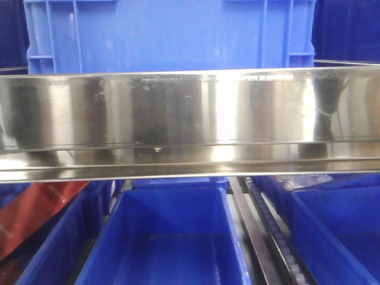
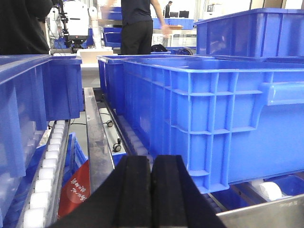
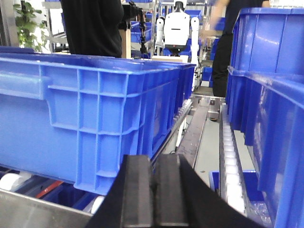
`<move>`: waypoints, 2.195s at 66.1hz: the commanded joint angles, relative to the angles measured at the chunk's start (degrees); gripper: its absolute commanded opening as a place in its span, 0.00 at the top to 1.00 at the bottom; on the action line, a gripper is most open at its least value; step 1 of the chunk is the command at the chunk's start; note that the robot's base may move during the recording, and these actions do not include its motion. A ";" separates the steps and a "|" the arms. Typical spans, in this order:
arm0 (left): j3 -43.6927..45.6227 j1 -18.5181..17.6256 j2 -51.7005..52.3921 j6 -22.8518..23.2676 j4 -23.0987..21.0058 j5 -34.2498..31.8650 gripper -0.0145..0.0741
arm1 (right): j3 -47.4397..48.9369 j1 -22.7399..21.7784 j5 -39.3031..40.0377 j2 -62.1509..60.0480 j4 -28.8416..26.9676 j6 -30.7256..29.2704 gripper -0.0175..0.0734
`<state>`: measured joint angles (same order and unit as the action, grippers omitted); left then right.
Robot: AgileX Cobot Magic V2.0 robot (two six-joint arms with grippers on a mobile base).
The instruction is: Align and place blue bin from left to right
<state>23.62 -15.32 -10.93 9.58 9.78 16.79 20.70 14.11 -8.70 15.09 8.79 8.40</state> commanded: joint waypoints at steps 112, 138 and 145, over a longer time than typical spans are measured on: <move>-23.62 19.69 10.93 -9.58 -9.78 -12.44 0.96 | -0.16 -0.08 1.87 -0.32 0.59 -0.40 0.99; -23.62 19.69 10.93 -9.58 -9.78 -12.44 0.96 | -3.26 -13.12 2.75 -0.51 -14.83 -12.99 0.99; -23.62 19.69 10.93 -9.58 -9.78 -12.44 0.96 | -8.13 -16.28 5.42 -2.79 -14.96 -12.99 0.99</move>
<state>-0.07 4.09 -0.33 0.00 0.00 5.71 15.65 -0.06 -6.21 13.96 -4.79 -3.08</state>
